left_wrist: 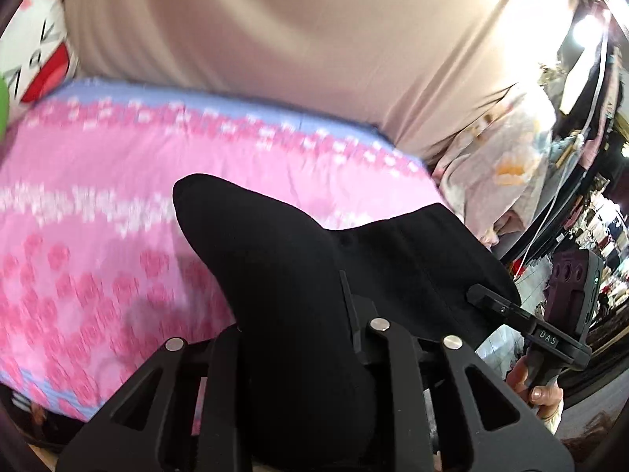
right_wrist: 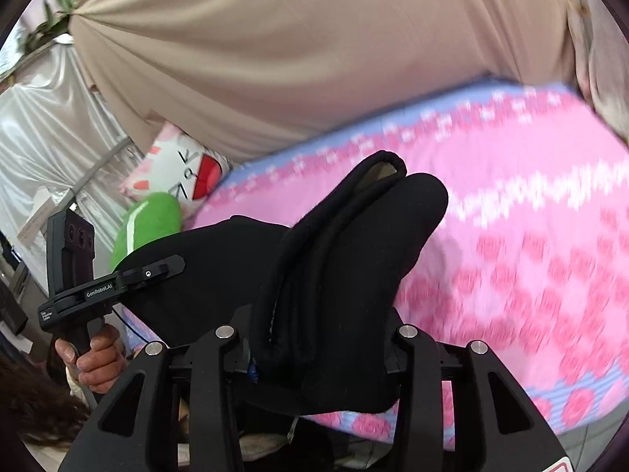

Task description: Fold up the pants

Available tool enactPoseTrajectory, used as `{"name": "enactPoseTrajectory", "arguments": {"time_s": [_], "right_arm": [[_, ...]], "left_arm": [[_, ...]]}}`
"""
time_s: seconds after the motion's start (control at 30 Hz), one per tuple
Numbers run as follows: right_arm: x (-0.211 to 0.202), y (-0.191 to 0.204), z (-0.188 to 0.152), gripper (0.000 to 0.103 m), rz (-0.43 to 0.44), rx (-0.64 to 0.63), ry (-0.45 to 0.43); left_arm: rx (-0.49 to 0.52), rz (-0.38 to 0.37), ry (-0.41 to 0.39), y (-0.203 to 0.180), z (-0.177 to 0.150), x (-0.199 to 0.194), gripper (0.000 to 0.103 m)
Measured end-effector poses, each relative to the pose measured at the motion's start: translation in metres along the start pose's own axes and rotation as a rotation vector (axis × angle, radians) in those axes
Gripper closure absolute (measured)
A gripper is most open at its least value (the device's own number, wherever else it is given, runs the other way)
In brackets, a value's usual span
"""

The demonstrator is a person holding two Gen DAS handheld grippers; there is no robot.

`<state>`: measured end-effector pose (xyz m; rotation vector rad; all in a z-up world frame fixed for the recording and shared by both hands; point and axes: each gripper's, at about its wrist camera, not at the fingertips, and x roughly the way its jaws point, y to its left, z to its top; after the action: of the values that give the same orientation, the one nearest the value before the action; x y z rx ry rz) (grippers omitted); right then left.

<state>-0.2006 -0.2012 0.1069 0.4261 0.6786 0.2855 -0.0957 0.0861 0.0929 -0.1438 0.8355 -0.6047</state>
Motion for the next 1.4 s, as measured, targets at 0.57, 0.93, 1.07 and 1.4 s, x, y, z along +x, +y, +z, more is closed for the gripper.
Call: {"name": "enactPoseTrajectory", "arguments": {"time_s": [0.57,0.93,1.07,1.4], "right_arm": [[-0.053,0.073,0.152,0.063,0.069,-0.305,-0.423],[0.052,0.022,0.253,0.063,0.081,-0.243,-0.525],[0.123,-0.019,0.266,0.062,0.064,-0.176,-0.485],[0.329,-0.157,0.220,0.045,-0.113,0.135,0.013]], "left_arm": [[0.237,0.036,-0.448,-0.056,0.139,-0.082,0.082],[0.277,0.139,-0.547,-0.026,0.238,0.023,0.081],[0.271,0.185,-0.507,0.005,0.258,0.096,0.081],[0.104,0.291,-0.040,0.127,0.216,0.318,0.070]]}}
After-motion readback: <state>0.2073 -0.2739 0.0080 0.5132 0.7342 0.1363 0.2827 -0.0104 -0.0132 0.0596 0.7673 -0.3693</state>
